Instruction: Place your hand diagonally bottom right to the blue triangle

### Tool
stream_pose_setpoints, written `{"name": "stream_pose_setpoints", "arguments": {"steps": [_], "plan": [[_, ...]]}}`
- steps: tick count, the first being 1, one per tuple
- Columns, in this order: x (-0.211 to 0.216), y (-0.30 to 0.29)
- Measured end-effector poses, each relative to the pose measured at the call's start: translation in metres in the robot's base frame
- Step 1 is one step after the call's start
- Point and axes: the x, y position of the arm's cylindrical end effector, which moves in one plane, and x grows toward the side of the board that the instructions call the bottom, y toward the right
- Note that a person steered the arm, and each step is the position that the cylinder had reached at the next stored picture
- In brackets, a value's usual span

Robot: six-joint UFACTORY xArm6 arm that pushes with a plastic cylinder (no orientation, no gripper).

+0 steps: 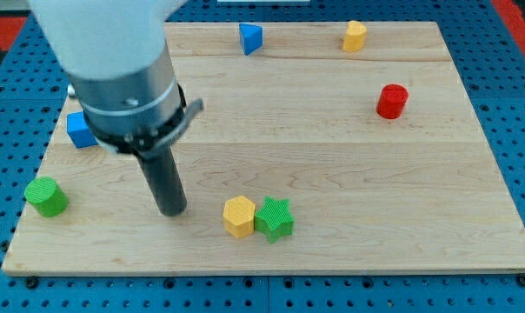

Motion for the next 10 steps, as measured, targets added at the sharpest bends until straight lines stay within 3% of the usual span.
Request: {"name": "stream_pose_setpoints", "arguments": {"steps": [2,4,6,10], "plan": [[-0.062,-0.002],[-0.081,-0.004],[-0.113,0.065],[-0.172,0.077]]}}
